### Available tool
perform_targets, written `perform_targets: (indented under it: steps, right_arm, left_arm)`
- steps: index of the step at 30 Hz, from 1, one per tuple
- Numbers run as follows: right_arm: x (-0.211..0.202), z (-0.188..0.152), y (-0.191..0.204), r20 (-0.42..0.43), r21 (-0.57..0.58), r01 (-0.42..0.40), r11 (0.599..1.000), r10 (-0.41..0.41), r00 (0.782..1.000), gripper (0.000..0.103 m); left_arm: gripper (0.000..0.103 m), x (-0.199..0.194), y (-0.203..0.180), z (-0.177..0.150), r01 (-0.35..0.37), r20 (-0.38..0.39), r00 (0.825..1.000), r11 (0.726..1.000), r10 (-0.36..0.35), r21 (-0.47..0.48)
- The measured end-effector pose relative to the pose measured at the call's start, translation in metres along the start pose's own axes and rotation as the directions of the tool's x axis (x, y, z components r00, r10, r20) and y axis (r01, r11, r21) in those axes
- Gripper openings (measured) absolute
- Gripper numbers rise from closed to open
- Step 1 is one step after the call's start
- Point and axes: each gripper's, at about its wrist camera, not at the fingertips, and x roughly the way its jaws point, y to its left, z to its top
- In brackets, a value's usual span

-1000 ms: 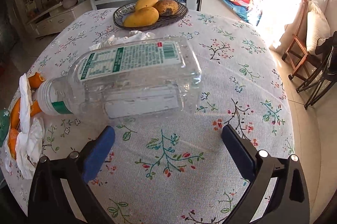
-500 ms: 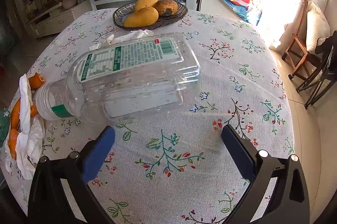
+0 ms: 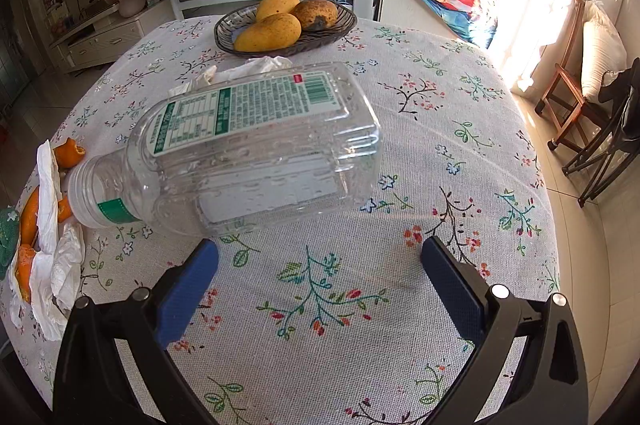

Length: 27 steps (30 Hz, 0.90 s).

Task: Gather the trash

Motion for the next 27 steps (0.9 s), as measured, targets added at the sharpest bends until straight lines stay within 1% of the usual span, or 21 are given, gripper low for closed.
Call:
perform_targets:
  steps: [4, 7, 14, 22, 24, 27]
  right_arm:
    - [0.0, 0.0, 0.0, 0.0, 0.0, 0.0, 1.0, 0.0, 1.0, 0.097]
    - [0.0, 0.0, 0.0, 0.0, 0.0, 0.0, 1.0, 0.0, 1.0, 0.097]
    - [0.0, 0.0, 0.0, 0.0, 0.001, -0.001, 1.0, 0.001, 1.0, 0.097]
    - [-0.001, 0.0, 0.0, 0.0, 0.001, -0.001, 1.0, 0.001, 1.0, 0.097]
    - [-0.001, 0.0, 0.001, 0.0, 0.001, -0.001, 1.0, 0.001, 1.0, 0.097]
    - [0.0, 0.0, 0.0, 0.0, 0.001, -0.001, 1.0, 0.001, 1.0, 0.097]
  left_arm:
    - [0.093, -0.005, 0.008, 0.001, 0.021, 0.012, 1.0, 0.999, -0.021, -0.041]
    - [0.093, -0.007, 0.009, 0.001, 0.021, 0.015, 1.0, 0.998, -0.02, -0.052]
    - [0.094, -0.007, 0.005, 0.001, -0.022, 0.019, 1.0, 0.999, 0.023, -0.03]
    - [0.096, -0.001, -0.006, -0.004, -0.089, 0.015, 0.996, 0.996, 0.088, 0.032]
    - [0.096, 0.003, -0.006, -0.005, -0.105, 0.0, 0.994, 0.994, 0.105, 0.03]
    - [0.096, 0.007, -0.003, -0.004, -0.109, -0.017, 0.994, 0.994, 0.109, 0.003]
